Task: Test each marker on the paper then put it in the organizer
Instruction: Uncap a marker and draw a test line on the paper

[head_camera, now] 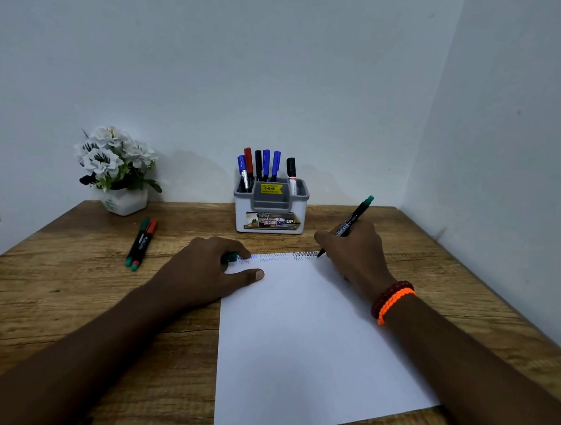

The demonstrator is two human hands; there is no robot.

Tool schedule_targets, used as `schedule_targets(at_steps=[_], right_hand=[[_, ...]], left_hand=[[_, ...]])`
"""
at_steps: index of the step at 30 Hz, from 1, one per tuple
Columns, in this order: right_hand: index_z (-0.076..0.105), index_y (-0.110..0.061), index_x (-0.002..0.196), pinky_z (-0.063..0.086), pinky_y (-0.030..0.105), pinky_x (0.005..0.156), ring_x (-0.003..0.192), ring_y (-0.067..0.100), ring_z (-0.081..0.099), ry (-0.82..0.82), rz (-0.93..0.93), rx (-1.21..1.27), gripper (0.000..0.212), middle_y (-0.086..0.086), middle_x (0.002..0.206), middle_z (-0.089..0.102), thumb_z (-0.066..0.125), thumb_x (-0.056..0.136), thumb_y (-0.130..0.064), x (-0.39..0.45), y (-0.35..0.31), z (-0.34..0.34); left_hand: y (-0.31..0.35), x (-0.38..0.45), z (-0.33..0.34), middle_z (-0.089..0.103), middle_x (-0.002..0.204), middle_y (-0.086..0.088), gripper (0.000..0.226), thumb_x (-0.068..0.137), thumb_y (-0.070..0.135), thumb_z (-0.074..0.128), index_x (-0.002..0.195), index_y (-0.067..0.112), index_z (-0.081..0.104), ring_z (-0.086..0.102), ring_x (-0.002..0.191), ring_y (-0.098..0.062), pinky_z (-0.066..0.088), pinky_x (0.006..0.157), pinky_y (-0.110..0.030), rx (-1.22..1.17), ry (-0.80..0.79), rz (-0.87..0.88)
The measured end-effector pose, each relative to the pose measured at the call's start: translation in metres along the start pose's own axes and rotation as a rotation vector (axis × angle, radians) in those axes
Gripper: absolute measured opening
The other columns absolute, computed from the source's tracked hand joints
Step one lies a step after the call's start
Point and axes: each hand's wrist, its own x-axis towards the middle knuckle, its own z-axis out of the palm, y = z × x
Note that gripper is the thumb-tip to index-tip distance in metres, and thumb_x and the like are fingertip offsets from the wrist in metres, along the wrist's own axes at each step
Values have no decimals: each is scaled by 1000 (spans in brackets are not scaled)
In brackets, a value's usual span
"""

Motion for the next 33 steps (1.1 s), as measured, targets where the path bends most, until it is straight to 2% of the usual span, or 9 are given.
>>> schedule_targets(at_steps=[2,7,15,19,24,29,33], right_hand=[[68,1,77,43,26,50,54,17,61,-3,1,-4,29,4,64,68,79,84,-24,-2,-1,-1],[57,-12,67,38,22,43,49,16,55,-5,-5,-23,27,1,58,59,77,83,-23,-3,-2,-2],[57,-11,66,43,27,46,46,17,56,5,-13,-14,28,2,57,60,77,83,-22,-2,0,-1],[55,-12,68,38,24,46,49,17,55,-8,0,-21,29,0,57,57,77,83,-23,0,1,-2],[55,-11,75,36,23,44,54,17,55,-3,8,-32,28,3,66,60,77,84,-26,-1,1,-4],[52,-13,66,40,27,49,53,21,56,22,8,-14,33,4,61,59,78,83,-25,0,2,-3],[53,-13,62,41,29,52,54,22,58,25,15,-17,36,3,58,60,78,84,-27,1,3,-3]], left_hand=[[0,-1,0,63,98,19,59,75,80,60,118,39,69,54,76,4,35,60,-15,1,2,-1],[-1,0,1,68,115,15,62,75,80,60,120,38,69,56,83,1,39,65,-16,-6,-3,1],[-1,0,0,69,114,14,61,75,80,59,118,39,69,54,78,3,38,64,-18,2,-2,2],[-1,-1,1,69,116,14,60,75,79,60,118,38,70,57,84,0,42,68,-20,-4,-3,-3],[2,-1,1,63,100,19,59,76,78,61,117,38,71,54,76,3,35,60,-17,2,4,-7],[2,-2,0,60,95,20,58,76,78,61,117,38,70,54,76,3,34,60,-16,1,4,-7],[0,-2,1,69,112,16,61,73,82,60,116,39,71,59,84,-2,42,67,-20,-9,4,-9]])
